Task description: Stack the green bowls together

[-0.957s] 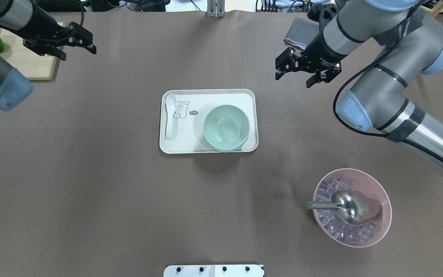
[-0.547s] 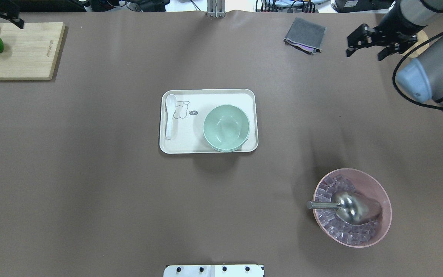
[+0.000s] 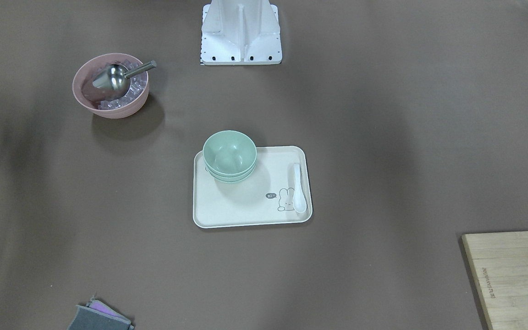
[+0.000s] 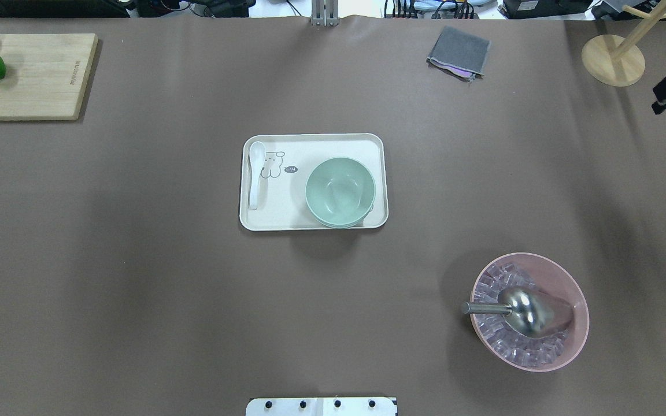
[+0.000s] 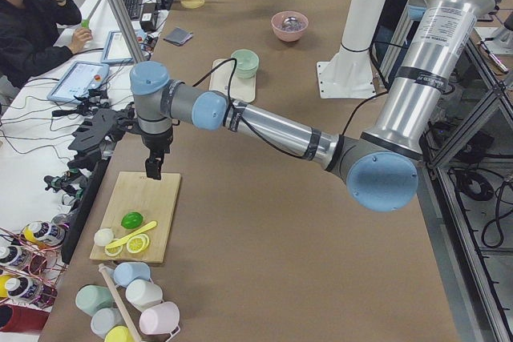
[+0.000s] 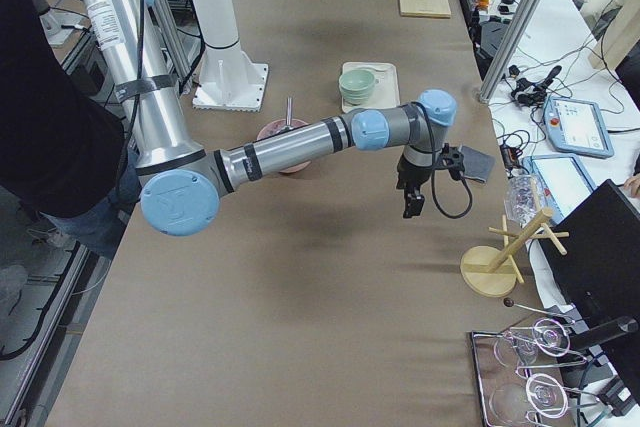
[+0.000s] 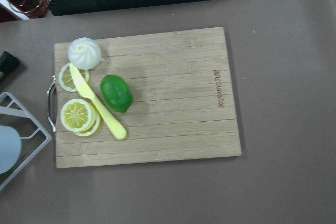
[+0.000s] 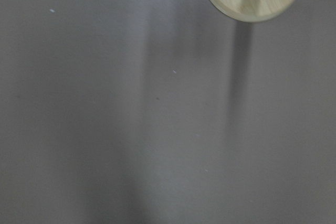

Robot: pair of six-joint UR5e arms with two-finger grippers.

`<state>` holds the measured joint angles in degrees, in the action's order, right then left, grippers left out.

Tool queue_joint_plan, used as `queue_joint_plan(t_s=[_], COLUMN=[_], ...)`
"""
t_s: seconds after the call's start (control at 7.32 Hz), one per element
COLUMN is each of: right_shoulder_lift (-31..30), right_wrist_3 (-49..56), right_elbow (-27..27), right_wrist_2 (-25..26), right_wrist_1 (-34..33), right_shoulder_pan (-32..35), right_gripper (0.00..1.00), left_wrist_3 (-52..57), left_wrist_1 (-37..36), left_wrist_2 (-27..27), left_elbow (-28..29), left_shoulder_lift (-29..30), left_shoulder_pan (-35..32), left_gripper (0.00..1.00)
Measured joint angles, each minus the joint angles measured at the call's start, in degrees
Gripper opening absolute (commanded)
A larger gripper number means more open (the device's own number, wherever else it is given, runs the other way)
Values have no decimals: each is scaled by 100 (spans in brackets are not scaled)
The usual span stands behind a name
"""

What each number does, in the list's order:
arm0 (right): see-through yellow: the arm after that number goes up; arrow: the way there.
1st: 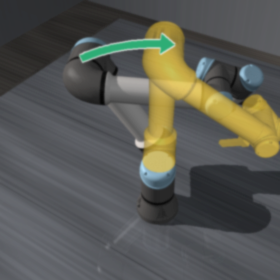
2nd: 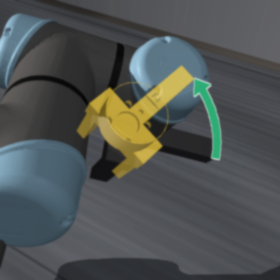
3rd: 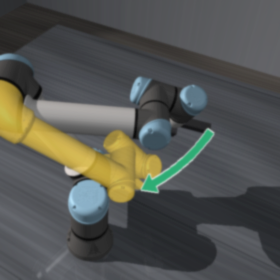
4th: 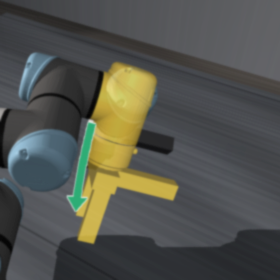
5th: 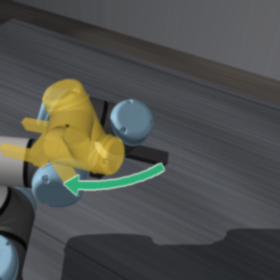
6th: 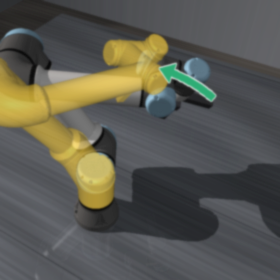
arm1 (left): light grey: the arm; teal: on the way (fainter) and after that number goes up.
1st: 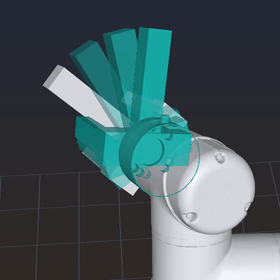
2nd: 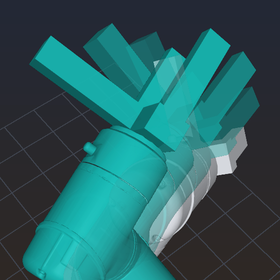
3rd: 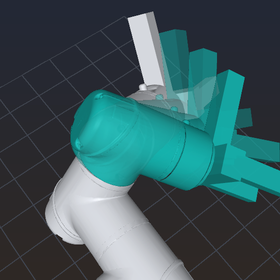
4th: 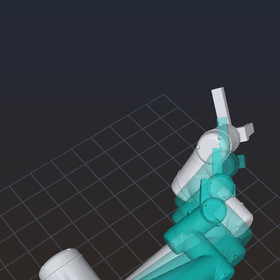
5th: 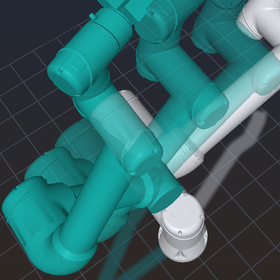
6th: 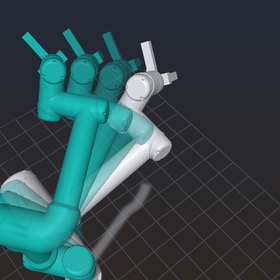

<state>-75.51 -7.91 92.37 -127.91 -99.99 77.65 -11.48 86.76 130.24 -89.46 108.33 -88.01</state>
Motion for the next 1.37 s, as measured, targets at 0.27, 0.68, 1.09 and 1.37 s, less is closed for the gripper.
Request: queue_joint_plan(t_s=[0.27,0.68,1.09,1.37], right_shoulder_lift=[-420,-814,-977,-973], right_wrist_3=[534,628,606,568], right_elbow=[-108,-138,-57,-34], right_wrist_2=[-207,-397,-459,-486], right_wrist_1=[-17,-5,5,5], right_shoulder_pan=[526,860,1087,1108], right_gripper=[100,100,100,100], left_wrist_3=[53,70,74,88], left_wrist_1=[-44,397,599,601], left_wrist_2=[103,102,110,120], left_elbow=[37,174,148,102], left_shoulder_lift=[-412,-903,-1190,-1424], left_shoulder_pan=[-208,-227,-244,-256], left_gripper=[98,98,98,98])
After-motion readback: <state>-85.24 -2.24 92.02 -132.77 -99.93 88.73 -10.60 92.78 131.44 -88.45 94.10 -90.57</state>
